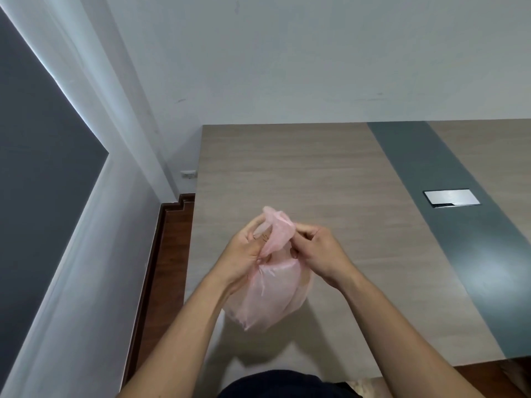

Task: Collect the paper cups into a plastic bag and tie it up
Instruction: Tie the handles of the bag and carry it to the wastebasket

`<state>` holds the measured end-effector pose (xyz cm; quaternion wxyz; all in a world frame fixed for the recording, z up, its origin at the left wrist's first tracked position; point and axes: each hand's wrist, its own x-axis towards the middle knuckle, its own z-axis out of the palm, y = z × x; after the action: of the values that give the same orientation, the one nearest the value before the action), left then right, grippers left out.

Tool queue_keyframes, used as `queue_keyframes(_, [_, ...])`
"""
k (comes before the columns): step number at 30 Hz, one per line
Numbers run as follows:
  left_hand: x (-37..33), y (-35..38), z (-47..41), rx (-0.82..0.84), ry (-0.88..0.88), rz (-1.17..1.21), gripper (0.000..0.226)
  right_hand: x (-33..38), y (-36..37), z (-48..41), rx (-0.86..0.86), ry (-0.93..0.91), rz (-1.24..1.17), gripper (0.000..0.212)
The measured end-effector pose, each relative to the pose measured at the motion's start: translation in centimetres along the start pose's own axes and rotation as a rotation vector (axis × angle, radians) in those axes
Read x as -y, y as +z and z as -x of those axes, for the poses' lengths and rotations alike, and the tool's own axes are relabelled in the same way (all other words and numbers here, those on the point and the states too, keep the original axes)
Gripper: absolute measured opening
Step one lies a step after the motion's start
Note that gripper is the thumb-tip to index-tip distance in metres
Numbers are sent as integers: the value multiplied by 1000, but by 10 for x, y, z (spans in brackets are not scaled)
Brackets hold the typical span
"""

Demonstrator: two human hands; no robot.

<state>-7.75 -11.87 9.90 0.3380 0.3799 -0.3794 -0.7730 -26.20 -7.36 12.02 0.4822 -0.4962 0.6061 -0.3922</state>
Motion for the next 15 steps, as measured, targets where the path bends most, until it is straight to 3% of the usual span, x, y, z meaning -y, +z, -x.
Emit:
queue_keyframes(5, [26,-10,-12,-181,12,-98,23,4,1,5,191,52,187,29])
queue_keyframes(8, [24,-1,-7,-329,65,-149,25,4,2,7,221,48,130,20])
queue_keyframes(12, [31,-6,-1,-321,97,-505,44,-1,1,7,215,87,104,69])
queue_keyframes(14, [33,-8,1,-265,81,-681,43,-5,0,8,257,40,165,75])
queue_keyframes(15, [33,-9,2,-242,68,-725,42,-8,0,8,269,11,201,69])
